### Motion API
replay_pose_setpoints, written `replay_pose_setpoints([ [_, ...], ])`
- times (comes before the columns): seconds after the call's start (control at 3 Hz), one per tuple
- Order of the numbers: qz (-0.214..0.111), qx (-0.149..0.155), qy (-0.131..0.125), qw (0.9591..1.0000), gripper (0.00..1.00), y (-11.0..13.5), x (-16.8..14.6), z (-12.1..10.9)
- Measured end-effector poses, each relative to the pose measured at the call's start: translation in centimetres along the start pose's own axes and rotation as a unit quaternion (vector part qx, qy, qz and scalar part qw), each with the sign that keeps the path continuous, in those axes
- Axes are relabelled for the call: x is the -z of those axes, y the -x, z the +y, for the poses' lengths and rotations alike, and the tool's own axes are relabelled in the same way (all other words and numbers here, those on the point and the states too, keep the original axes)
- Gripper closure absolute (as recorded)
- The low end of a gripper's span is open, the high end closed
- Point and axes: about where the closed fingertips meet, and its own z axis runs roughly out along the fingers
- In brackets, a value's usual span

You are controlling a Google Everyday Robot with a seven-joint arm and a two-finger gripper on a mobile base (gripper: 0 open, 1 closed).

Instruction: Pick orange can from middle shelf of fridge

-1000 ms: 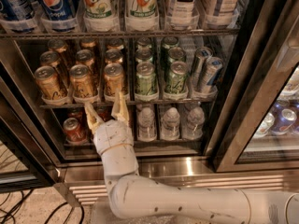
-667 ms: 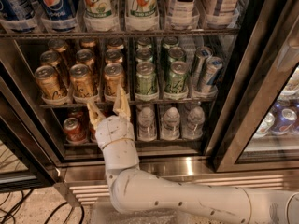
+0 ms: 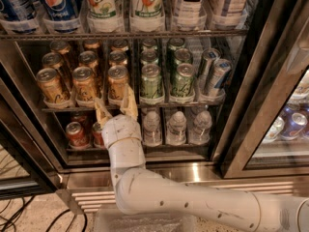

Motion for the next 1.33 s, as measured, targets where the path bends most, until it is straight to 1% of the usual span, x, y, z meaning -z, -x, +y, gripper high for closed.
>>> replay_pose_setpoints([
  [0.67, 0.02, 0.008, -0.01, 0.9997, 0.43, -1.0, -0.6, -0.6],
  [1.33, 0.042, 0.017, -0.001, 0.999, 0.43, -2.1, -1.9, -0.4],
])
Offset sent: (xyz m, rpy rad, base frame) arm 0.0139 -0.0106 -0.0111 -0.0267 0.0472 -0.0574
